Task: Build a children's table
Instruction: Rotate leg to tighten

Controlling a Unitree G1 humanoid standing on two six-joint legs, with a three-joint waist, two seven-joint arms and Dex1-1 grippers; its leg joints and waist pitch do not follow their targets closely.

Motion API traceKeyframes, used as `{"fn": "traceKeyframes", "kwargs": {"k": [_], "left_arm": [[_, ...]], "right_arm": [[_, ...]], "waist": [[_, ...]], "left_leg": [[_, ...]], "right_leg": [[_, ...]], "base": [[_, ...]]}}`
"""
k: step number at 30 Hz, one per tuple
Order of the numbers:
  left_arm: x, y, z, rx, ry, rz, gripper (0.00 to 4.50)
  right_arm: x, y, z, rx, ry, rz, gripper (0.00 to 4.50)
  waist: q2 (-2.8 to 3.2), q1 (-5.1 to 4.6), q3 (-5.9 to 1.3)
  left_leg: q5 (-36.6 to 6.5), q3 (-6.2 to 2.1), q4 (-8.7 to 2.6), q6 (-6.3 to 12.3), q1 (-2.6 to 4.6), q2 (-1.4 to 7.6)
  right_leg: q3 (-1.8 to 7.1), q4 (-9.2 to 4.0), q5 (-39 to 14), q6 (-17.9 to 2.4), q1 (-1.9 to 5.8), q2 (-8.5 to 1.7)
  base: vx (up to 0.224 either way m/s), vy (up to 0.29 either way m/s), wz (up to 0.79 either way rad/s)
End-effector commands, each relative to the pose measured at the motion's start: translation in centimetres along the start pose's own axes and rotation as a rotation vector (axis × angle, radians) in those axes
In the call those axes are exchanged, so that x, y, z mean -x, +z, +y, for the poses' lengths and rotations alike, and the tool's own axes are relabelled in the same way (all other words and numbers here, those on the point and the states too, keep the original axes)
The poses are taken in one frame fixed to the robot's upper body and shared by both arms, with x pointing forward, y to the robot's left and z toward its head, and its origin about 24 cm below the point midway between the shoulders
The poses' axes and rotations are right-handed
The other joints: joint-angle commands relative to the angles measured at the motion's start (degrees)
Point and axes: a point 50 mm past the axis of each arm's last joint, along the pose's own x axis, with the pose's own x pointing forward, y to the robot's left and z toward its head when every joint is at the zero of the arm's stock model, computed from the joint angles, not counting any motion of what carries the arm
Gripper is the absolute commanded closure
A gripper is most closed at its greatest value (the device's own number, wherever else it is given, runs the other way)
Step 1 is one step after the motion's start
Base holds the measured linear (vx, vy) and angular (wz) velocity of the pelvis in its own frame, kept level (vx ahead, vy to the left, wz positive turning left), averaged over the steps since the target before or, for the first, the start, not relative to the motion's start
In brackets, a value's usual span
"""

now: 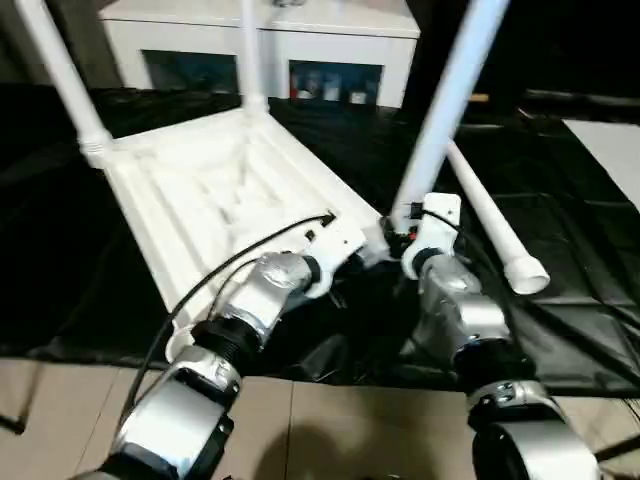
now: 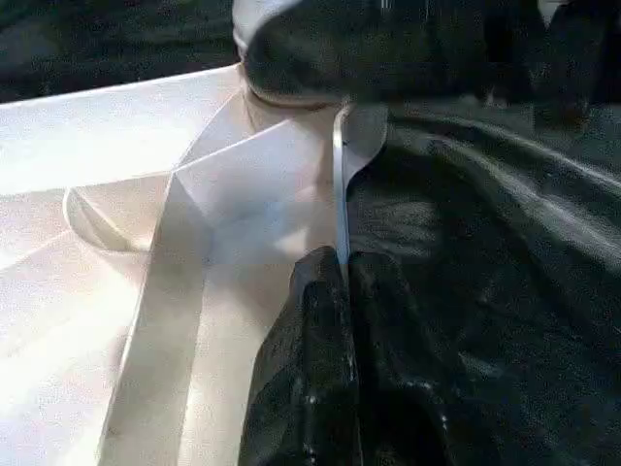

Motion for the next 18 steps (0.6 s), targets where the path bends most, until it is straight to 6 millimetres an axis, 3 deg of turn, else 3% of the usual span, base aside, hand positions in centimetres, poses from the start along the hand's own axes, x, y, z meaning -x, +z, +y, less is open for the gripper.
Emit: {"fn": "traceKeyframes", "kwargs": {"k": [1,3,4,7,8,10,12,13,15,16,17,18], "left_arm": [[0.1,0.9,0.7,-0.021,0.045,-0.054,4.50],[0.0,1.2,0.9,-0.035,0.063,-0.076,4.50],[-0.1,1.4,1.0,-0.043,0.083,-0.089,4.50],[-0.1,2.2,1.6,-0.013,0.142,-0.138,4.50],[-0.1,2.5,1.8,0.018,0.139,-0.157,4.23],[0.4,3.7,2.8,0.066,0.184,-0.229,4.07],[0.8,4.1,3.4,0.057,0.215,-0.250,3.96],[1.3,4.1,4.1,0.058,0.243,-0.257,3.89],[1.8,4.0,4.5,0.054,0.254,-0.259,3.61],[3.6,3.4,5.5,0.071,0.235,-0.271,3.57],[4.0,3.2,5.6,0.076,0.226,-0.277,3.57],[5.5,2.7,5.9,0.088,0.193,-0.289,3.57]], "right_arm": [[0.2,0.7,-0.9,0.057,-0.052,-0.045,0.93],[0.6,1.5,-1.2,0.096,-0.069,-0.096,0.93],[0.8,1.8,-1.3,0.106,-0.071,-0.121,0.93],[1.5,2.2,-1.4,0.090,-0.043,-0.156,0.93],[1.7,2.3,-1.3,0.091,-0.031,-0.162,0.87],[2.1,1.9,-1.3,0.101,-0.007,-0.160,0.85],[2.3,1.6,-1.3,0.109,0.006,-0.151,0.85],[2.5,1.3,-1.2,0.110,0.013,-0.142,0.85],[2.6,1.1,-1.1,0.111,0.022,-0.133,0.85],[2.7,0.8,-0.6,0.119,0.052,-0.110,0.85],[2.7,0.7,-0.5,0.120,0.058,-0.106,0.85],[2.7,0.5,-0.1,0.124,0.081,-0.092,0.85]], "waist": [[0.21,0.16,-4.44],[0.17,0.25,-4.04],[0.13,0.32,-3.97],[-0.03,0.39,-3.58],[0.32,0.46,-3.59],[0.09,0.27,-3.48],[0.32,0.43,-3.77],[0.66,0.34,-3.68],[0.63,0.19,-3.63],[0.80,0.16,-3.56],[0.71,-0.03,-3.38],[0.78,0.03,-3.47]], "left_leg": [[-1.95,0.30,-3.68,4.39,-0.16,0.42],[-2.59,0.54,-3.74,5.22,-0.26,0.33],[-4.94,0.64,-3.79,5.30,-0.03,0.32],[-8.51,0.68,-4.06,4.74,0.00,0.25],[-8.64,0.56,-4.09,4.44,0.02,0.26],[-8.67,0.52,-4.16,4.31,-0.34,0.16],[-7.52,0.44,-3.90,4.47,-0.39,0.22],[-6.73,0.42,-3.88,4.85,-0.40,0.28],[-7.05,0.40,-3.92,4.84,-0.49,0.27],[-6.90,0.44,-3.90,4.91,-0.47,0.30],[-6.66,0.41,-4.02,5.09,-0.87,0.39],[-6.72,0.49,-3.95,4.88,-0.66,0.27]], "right_leg": [[2.46,-2.10,-2.26,-14.35,4.06,-2.42],[2.49,-2.35,-2.08,-14.74,3.98,-2.29],[2.53,-2.72,-4.68,-14.27,3.90,-2.42],[2.62,-3.51,-11.66,-11.84,3.80,-2.37],[2.63,-3.56,-13.22,-11.15,3.78,-2.48],[2.57,-3.83,-15.01,-10.13,3.87,-2.36],[2.71,-3.63,-13.70,-10.78,3.88,-2.48],[2.65,-3.25,-10.81,-12.04,3.68,-2.28],[2.64,-3.14,-10.79,-12.27,3.80,-2.27],[2.69,-3.12,-10.46,-12.49,3.71,-2.26],[2.78,-2.94,-9.74,-13.19,3.92,-2.24],[2.77,-2.88,-9.94,-13.12,3.86,-2.14]], "base": [[0.000,0.000,0.00],[0.000,0.000,0.00],[0.000,0.000,0.00],[0.000,0.000,0.00],[0.000,0.000,0.00],[0.000,0.000,0.00],[0.000,0.000,0.00],[0.000,0.000,0.00],[0.000,0.000,0.00],[0.000,0.000,0.00],[0.000,0.000,0.00],[0.000,0.000,0.00]]}}
